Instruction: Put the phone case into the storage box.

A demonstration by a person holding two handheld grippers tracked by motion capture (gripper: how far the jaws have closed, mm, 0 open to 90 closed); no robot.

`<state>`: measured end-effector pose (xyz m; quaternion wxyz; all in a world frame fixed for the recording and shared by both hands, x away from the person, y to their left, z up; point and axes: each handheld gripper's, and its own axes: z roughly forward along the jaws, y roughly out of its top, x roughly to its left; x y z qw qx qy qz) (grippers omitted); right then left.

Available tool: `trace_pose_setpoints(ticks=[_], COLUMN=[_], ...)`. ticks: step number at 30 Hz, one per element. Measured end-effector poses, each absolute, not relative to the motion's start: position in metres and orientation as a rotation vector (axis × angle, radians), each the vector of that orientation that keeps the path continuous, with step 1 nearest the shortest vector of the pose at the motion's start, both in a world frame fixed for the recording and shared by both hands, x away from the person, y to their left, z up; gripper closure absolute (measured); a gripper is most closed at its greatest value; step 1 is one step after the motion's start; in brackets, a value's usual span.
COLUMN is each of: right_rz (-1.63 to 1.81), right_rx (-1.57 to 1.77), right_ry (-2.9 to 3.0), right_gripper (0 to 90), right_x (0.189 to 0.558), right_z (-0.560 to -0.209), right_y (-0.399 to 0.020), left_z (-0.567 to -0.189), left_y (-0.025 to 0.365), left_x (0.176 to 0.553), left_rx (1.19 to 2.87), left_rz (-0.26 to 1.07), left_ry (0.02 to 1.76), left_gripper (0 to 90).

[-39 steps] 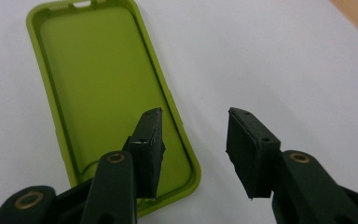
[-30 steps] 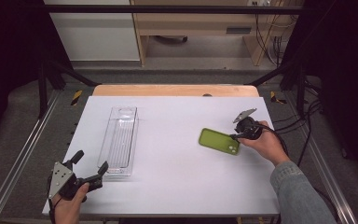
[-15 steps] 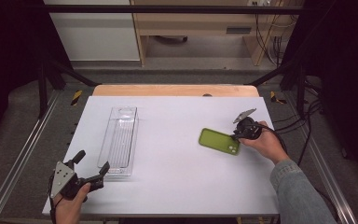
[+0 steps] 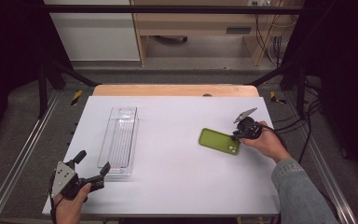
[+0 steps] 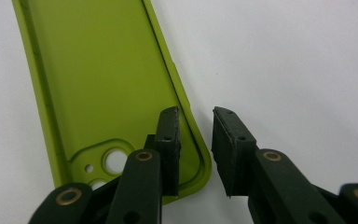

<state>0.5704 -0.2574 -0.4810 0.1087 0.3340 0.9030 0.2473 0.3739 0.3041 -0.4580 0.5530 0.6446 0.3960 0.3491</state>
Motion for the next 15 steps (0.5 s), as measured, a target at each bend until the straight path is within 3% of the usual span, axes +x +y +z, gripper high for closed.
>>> trace_pose_setpoints(ticks=[15], right_rz=[0.734], right_rx=[0.904], right_ry=[2.658], right_gripper=[81.4], right_x=[0.5698], right_z=[-0.4823], right_y=[-0.2585], left_z=[-0.4585], left_y=[0.3024], left_x=[0.3743], left_rx=[1.545], left_rz=[0.822], left_ry=[0.926], left_gripper=[2.1])
